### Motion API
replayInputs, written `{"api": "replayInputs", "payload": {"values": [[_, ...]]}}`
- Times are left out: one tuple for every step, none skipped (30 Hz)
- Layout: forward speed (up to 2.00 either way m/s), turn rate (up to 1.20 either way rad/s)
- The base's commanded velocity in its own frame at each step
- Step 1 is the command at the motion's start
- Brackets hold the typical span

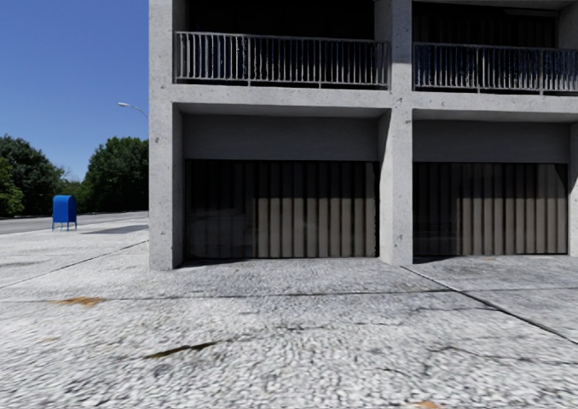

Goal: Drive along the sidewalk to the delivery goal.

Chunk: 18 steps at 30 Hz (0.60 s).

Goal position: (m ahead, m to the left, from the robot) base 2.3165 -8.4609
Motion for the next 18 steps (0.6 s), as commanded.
{"api": "replayInputs", "payload": {"values": [[1.73, -0.66], [1.7, -0.66], [1.7, -0.66], [1.69, -0.66], [1.69, -0.67], [1.69, -0.67], [1.69, -0.67], [1.69, -0.67], [1.69, -0.67], [1.69, -0.67], [1.69, -0.67], [1.69, -0.67], [1.69, -0.69], [1.69, -0.79], [1.69, -0.81], [1.69, -0.82], [1.69, -0.82], [1.69, -0.82]]}}
